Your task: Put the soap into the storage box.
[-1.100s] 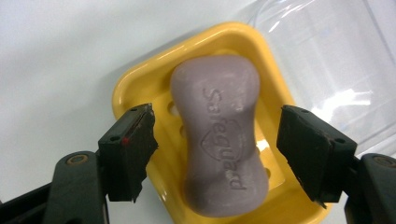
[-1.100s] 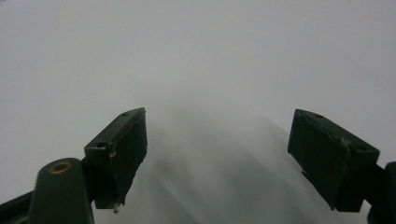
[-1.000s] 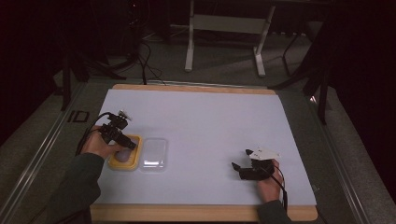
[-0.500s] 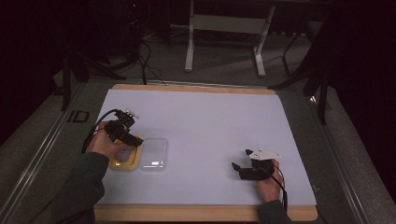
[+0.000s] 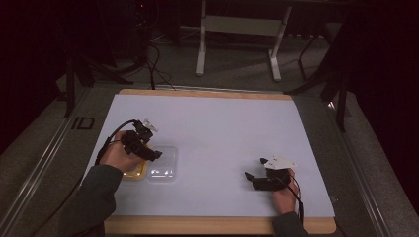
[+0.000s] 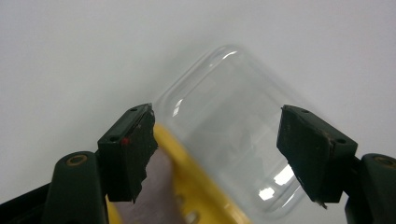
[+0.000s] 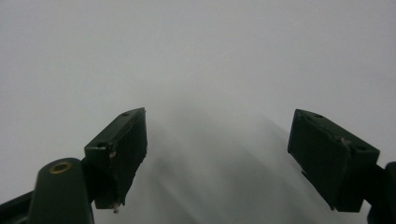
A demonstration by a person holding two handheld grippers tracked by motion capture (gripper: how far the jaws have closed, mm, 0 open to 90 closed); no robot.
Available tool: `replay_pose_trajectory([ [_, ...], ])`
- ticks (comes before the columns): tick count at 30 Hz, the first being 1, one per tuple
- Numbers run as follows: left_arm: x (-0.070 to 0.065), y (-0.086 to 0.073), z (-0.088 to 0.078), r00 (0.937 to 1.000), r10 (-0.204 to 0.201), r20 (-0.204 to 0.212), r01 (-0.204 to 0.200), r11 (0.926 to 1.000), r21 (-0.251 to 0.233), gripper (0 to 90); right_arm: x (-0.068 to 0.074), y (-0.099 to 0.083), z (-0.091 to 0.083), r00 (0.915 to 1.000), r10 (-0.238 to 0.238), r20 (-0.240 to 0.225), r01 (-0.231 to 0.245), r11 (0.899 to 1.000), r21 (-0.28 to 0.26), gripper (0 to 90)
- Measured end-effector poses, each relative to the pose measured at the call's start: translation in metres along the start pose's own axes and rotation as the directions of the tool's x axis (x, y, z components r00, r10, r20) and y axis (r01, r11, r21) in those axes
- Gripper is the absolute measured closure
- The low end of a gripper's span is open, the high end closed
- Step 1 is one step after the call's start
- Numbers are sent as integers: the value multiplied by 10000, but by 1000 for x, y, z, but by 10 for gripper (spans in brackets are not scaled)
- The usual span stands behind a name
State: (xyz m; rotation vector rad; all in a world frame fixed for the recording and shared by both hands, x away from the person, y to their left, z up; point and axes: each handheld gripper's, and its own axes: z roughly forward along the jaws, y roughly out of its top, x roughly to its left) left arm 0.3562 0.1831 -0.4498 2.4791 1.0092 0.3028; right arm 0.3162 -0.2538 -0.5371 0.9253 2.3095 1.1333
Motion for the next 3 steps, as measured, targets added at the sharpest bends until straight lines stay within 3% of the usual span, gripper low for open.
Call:
replay_pose_trajectory([
  [3,-11,0,7,9996,264,121,-264,9996,-57,279,0,0,0,10000,-7,-1,7,10000,10,193],
])
